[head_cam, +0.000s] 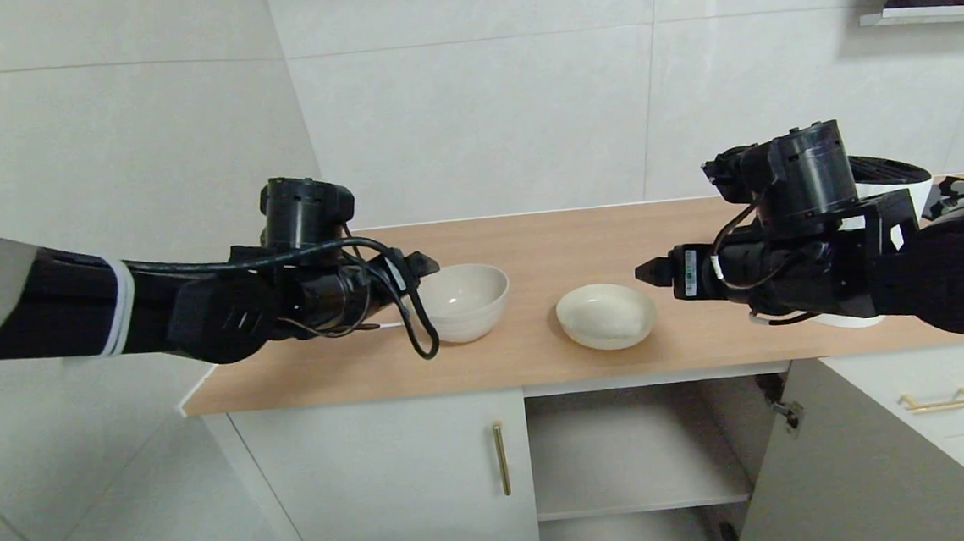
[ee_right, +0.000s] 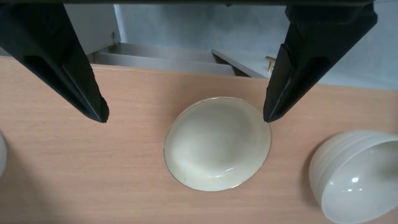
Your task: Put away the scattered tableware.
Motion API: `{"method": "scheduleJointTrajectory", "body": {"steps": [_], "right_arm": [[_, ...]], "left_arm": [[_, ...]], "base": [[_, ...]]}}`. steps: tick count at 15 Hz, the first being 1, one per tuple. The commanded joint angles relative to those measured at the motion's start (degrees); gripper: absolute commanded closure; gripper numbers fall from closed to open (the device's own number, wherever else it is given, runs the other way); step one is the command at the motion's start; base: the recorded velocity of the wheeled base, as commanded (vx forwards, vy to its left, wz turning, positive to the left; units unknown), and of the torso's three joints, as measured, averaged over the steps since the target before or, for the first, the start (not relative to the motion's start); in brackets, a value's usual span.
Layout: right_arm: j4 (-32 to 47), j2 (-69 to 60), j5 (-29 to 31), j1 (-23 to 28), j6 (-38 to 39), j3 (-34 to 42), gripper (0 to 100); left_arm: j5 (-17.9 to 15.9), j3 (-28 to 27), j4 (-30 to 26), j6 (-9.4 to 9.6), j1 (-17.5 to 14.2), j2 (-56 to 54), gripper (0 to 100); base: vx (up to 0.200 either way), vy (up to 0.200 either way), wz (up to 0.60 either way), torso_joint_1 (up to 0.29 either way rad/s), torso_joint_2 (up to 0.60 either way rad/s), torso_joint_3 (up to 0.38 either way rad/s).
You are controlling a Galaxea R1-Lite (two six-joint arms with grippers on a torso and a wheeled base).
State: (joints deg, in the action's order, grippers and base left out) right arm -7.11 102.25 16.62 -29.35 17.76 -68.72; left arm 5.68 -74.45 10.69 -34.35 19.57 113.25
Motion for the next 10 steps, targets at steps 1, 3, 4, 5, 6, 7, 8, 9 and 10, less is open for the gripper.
{"method": "scheduleJointTrajectory", "body": {"steps": [1, 3, 4, 5, 6, 7, 8, 9, 10], "right_arm": [[0.0, 0.1, 0.1, 0.0, 0.0, 0.1, 0], [0.0, 0.2, 0.0, 0.0, 0.0, 0.1, 0], [0.0, 0.3, 0.0, 0.0, 0.0, 0.1, 0], [0.0, 0.3, 0.0, 0.0, 0.0, 0.0, 0], [0.0, 0.2, 0.1, 0.0, 0.0, -0.1, 0], [0.0, 0.2, 0.1, 0.0, 0.0, -0.1, 0], [0.0, 0.2, 0.1, 0.0, 0.0, -0.1, 0], [0.0, 0.2, 0.1, 0.0, 0.0, -0.1, 0], [0.0, 0.2, 0.1, 0.0, 0.0, 0.0, 0]], "left_arm": [[0.0, -0.1, 0.2, -0.01, 0.0, 3.1, 0], [0.0, -0.7, 0.1, -0.01, 0.0, 4.4, 0], [0.0, -0.8, 0.1, -0.01, 0.0, 4.9, 0], [0.0, -0.8, 0.1, -0.01, 0.0, 5.6, 0], [0.0, -0.9, 0.2, -0.01, 0.0, 6.1, 0], [0.0, -0.9, 0.2, -0.10, 0.0, 6.2, 0], [0.0, -0.9, 0.2, -0.10, 0.0, 6.2, 100], [-0.1, -0.9, 0.2, -0.10, 0.0, 6.2, 100], [-0.1, -1.0, 0.2, -0.10, 0.0, 6.3, 100]], "base": [[0.000, 0.000, 0.00, 0.000, 0.00, 0.000], [0.000, 0.000, 0.00, 0.000, 0.00, 0.000], [0.000, 0.000, 0.00, 0.000, 0.00, 0.000], [0.000, 0.000, 0.00, 0.000, 0.00, 0.000], [0.000, 0.000, 0.00, 0.000, 0.00, 0.000], [0.000, 0.000, 0.00, 0.000, 0.00, 0.000], [0.000, 0.000, 0.00, 0.000, 0.00, 0.000], [0.000, 0.000, 0.00, 0.000, 0.00, 0.000], [0.000, 0.000, 0.00, 0.000, 0.00, 0.000]]}}
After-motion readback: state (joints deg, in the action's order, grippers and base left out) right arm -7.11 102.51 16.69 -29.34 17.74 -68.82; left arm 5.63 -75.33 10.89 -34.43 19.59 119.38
